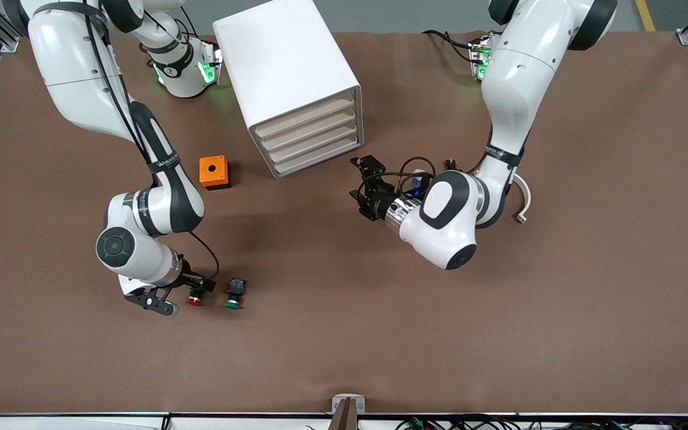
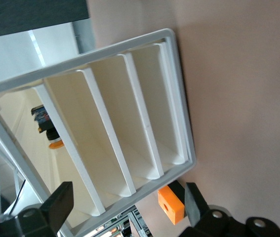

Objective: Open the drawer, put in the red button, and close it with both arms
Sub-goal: 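Grasp the red button with the right gripper while the left gripper grips the drawer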

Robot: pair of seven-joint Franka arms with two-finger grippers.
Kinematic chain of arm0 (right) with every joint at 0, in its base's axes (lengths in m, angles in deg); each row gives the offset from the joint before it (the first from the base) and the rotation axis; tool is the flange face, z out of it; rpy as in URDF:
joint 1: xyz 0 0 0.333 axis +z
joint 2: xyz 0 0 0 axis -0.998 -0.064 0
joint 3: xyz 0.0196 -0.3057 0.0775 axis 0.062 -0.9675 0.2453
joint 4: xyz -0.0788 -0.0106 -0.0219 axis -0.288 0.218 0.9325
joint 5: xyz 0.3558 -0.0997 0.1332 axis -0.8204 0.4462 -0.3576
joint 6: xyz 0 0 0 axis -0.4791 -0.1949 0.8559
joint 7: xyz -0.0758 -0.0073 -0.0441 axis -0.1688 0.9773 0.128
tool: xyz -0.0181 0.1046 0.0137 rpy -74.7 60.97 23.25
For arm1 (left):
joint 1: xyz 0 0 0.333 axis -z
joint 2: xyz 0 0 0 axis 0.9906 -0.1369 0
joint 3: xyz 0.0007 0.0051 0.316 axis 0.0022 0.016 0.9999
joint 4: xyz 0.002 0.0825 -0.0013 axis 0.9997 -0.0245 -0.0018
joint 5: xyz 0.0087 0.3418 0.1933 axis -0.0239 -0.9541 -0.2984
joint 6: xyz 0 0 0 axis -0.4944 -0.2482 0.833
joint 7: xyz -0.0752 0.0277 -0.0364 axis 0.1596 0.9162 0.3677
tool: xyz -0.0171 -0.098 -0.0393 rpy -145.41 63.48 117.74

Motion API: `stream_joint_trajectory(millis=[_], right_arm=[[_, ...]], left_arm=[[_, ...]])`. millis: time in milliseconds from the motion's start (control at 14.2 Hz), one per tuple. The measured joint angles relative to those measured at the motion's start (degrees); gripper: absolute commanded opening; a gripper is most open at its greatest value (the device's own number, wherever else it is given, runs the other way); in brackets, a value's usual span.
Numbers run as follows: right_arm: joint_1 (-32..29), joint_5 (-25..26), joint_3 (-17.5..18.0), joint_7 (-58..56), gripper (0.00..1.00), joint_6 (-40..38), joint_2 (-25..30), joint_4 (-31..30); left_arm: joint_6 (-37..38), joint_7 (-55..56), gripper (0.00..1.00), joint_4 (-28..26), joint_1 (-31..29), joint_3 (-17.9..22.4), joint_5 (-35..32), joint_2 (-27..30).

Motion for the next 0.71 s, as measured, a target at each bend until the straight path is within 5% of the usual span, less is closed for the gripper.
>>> stream_joint_trajectory(millis=[353, 707], right_arm=[[0.00, 0.00, -0.08, 0.24, 0.87, 1.21, -1.53, 0.00], [-0.01, 0.02, -0.15, 0.31, 0.46, 1.26, -1.54, 0.01]], left_arm=[[4.12, 4.52, 0.53, -0.02, 0.02, -1.16, 2.08, -3.28], [5.31, 5.19, 0.47, -0.20, 0.19, -5.25, 2.09, -5.55]])
